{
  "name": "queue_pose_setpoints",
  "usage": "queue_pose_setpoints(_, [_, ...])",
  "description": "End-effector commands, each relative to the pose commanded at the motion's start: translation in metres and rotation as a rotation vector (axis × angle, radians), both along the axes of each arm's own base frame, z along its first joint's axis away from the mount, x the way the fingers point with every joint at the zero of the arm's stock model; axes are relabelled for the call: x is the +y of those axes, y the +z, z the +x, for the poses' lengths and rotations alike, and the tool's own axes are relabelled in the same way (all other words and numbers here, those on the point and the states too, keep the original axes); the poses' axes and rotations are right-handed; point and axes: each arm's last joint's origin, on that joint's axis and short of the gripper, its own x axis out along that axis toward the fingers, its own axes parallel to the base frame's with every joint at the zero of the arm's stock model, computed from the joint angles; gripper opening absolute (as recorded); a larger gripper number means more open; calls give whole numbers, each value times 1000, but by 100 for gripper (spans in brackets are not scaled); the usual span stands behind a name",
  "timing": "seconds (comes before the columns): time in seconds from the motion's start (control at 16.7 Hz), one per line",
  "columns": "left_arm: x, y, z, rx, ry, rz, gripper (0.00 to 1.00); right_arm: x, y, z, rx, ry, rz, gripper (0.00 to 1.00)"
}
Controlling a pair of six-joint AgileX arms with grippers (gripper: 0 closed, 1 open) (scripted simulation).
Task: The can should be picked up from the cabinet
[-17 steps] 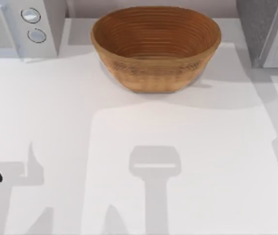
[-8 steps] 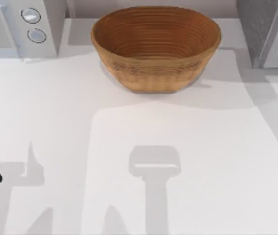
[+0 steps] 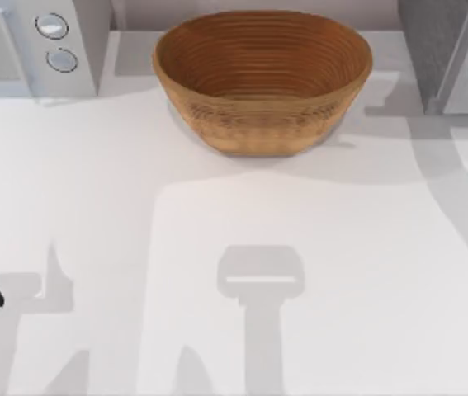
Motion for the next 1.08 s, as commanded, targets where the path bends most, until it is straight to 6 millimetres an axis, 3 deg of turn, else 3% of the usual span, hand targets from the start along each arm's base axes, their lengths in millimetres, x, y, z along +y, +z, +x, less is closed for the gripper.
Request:
queue_pose_setpoints(0.36, [0,0,0,0,0,0,100,-6,-4,-8,-13,-8,5,0])
queue_pose_setpoints(0.6, [0,0,0,0,0,0,100,-20,-32,-32,-12,-11,3,0])
queue_pose_setpoints(0.84, [0,0,0,0,0,0,100,-34,-99,-61,27,-6,-5,0])
queue_pose_setpoints(1.08, [0,0,0,0,0,0,100,-47,-194,-89,72,1,-9,0])
